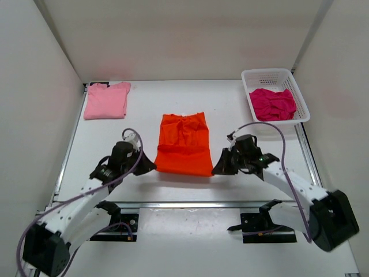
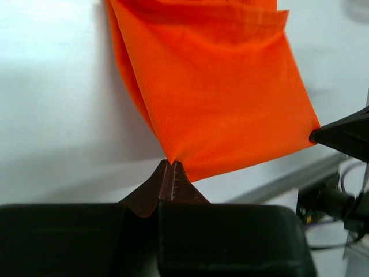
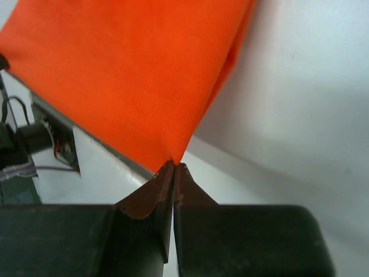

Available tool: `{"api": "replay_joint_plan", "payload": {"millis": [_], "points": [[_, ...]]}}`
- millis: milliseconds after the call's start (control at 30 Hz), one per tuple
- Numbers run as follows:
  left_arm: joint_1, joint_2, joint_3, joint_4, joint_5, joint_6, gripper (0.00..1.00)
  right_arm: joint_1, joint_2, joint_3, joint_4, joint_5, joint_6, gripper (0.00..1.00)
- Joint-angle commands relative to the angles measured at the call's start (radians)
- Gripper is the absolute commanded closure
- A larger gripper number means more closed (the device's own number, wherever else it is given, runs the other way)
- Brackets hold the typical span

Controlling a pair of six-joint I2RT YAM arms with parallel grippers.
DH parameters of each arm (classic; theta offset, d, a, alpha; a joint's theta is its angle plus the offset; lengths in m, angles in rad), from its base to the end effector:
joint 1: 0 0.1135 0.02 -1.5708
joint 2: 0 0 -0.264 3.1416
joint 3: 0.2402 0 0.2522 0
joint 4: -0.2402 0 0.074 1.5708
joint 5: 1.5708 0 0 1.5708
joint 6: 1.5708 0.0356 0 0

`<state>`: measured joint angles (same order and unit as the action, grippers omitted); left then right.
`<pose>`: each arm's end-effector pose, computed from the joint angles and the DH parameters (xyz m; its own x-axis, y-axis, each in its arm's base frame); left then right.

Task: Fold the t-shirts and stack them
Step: Fold the long partially folded tshirt into a neat square

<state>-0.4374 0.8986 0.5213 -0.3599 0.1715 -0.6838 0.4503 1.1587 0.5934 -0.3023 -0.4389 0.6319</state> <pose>0.1661 -0.0844 0.2123 -0.8080 -0.3093 -0.5014 0.0276 0.8303 -0.5566 0.1932 0.1102 0.1938 -0.9330 0.1429 -0.3303 -0.1119 0.7572 0.6435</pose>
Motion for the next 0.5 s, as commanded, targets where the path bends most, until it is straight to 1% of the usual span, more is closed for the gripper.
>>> {"api": "replay_joint_plan", "payload": {"millis": [0,100,133,200,267,367,467], "points": [[-0.033,-0.201,-0.073,-0.178,0.017,-0.049,1.0,0.021,-0.189,-0.085,-0.073,-0.003,0.029,1.0],[-0.102,-0.323,-0.11,-0.23,0.005,-0.114,1.0,0.047,-0.318,-0.138,-0.116,-0.023,0.071,1.0],[-0.125,-0.332,-0.115,-0.243,0.005,-0.129,1.0,0.051,-0.352,-0.147,-0.123,-0.037,0.078,1.0],[-0.15,-0.319,-0.104,-0.251,0.022,-0.128,1.0,0.053,-0.375,-0.17,-0.139,-0.052,0.089,1.0],[-0.168,-0.297,-0.099,-0.243,0.028,-0.132,1.0,0.06,-0.381,-0.158,-0.152,-0.061,0.086,1.0],[-0.166,-0.274,-0.057,-0.238,0.019,-0.115,1.0,0.051,-0.376,-0.112,-0.164,-0.07,0.081,1.0],[-0.088,-0.196,0.047,-0.228,0.04,-0.062,1.0,-0.007,-0.321,-0.026,-0.185,-0.104,0.046,1.0]]}}
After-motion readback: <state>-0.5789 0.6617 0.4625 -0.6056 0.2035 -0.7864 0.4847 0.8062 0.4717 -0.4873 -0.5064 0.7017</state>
